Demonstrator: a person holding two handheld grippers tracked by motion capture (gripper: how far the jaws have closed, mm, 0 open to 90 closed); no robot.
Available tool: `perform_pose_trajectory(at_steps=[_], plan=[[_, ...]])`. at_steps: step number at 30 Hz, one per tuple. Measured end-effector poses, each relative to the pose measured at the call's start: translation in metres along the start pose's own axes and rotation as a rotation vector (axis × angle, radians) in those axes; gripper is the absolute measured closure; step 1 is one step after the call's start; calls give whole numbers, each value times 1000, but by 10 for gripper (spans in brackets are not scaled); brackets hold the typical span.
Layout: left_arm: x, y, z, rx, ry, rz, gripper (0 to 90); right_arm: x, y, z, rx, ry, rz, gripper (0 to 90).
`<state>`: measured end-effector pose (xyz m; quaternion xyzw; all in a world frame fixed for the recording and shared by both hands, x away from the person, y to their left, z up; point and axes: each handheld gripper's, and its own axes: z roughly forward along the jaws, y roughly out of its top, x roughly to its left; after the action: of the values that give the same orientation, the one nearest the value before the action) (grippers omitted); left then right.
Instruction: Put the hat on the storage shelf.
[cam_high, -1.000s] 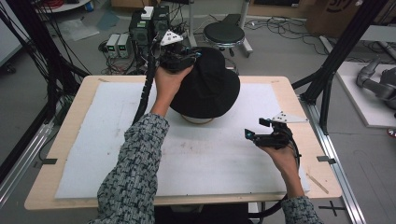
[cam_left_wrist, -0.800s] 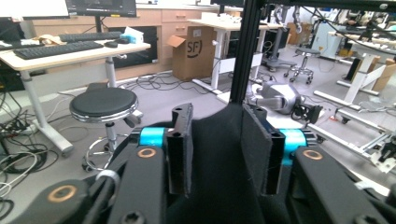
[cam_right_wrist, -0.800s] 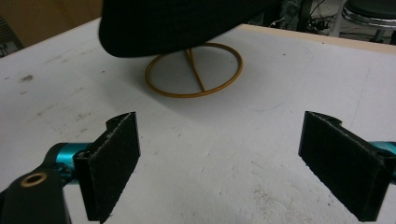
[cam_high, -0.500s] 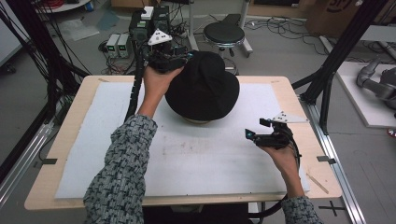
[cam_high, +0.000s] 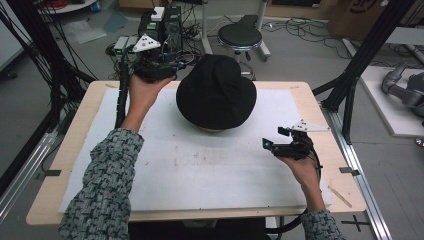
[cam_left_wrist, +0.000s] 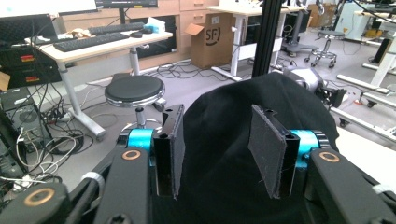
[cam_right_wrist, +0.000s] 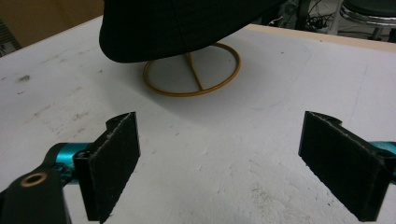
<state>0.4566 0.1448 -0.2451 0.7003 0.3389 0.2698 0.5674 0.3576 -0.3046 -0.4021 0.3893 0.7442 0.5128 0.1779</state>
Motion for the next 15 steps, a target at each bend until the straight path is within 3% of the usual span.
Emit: perform_pose_trajectory(at_steps=[9,15], plan=[[11,-13,-29,-5,6,-16,474,0,0,1,2,-1,5,124],[18,-27,-48,17,15,-37,407,0,0,3,5,-2,-2,124]])
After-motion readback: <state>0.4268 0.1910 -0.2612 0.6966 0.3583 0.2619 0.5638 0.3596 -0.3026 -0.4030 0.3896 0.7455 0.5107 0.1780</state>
